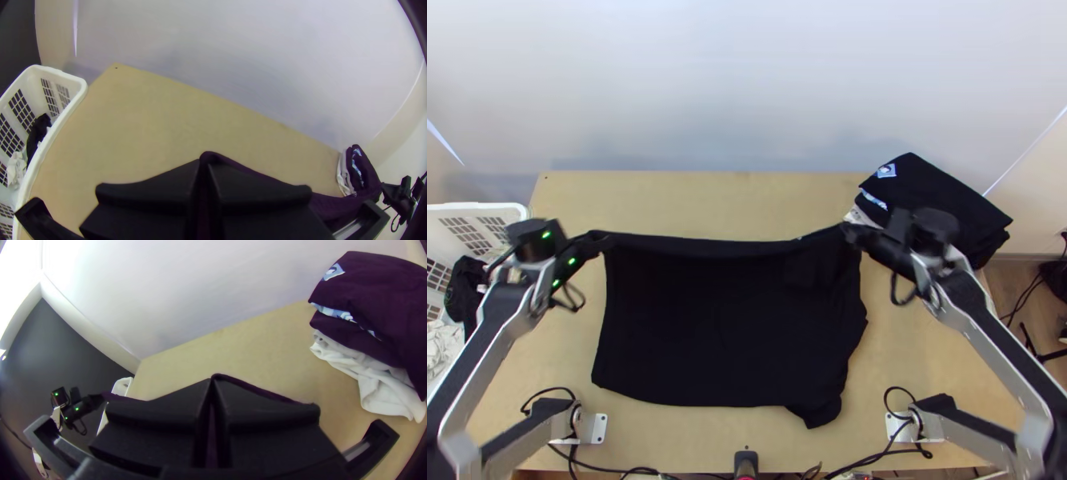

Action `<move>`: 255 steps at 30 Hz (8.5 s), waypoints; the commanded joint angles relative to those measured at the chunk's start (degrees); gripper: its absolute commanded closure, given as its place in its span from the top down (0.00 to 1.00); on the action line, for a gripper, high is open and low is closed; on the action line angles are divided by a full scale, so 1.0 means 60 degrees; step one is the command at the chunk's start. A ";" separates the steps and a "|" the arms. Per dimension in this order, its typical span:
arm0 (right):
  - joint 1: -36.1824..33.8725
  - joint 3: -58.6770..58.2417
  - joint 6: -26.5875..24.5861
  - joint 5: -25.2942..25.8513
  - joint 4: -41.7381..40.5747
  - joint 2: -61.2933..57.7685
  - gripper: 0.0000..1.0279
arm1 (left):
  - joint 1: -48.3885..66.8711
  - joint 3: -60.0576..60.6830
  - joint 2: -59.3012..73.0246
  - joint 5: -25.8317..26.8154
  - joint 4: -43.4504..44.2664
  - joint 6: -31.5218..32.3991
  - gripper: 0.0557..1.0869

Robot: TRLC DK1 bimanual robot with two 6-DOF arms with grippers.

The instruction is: Fold the t-shirt

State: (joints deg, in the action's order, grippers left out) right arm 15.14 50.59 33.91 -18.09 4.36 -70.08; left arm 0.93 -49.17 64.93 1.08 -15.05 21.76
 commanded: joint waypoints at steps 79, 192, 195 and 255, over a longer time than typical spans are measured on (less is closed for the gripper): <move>0.0934 -0.1752 0.0149 -0.0076 0.5675 -0.0829 0.51 | -0.0257 -0.6703 0.3329 -0.2334 -0.4787 -0.1590 0.96; -0.0267 0.3917 -0.1448 0.0817 0.3492 -0.1195 0.03 | -0.1986 -0.2909 0.0693 0.1431 -0.1491 -0.1415 0.04; -0.0164 0.4357 -0.2209 0.1052 0.2818 -0.1093 0.03 | -0.1971 -0.3187 0.0693 0.1211 -0.1081 -0.0931 0.04; 0.0861 -0.0638 -0.1462 0.2692 -0.0214 -0.1957 0.03 | -0.0990 0.0592 0.3212 -0.0371 0.2244 -0.0741 0.04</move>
State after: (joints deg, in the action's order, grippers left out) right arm 21.61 44.51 24.71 -4.45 8.93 -67.42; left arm -4.91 -38.33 60.14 -0.69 -10.81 17.47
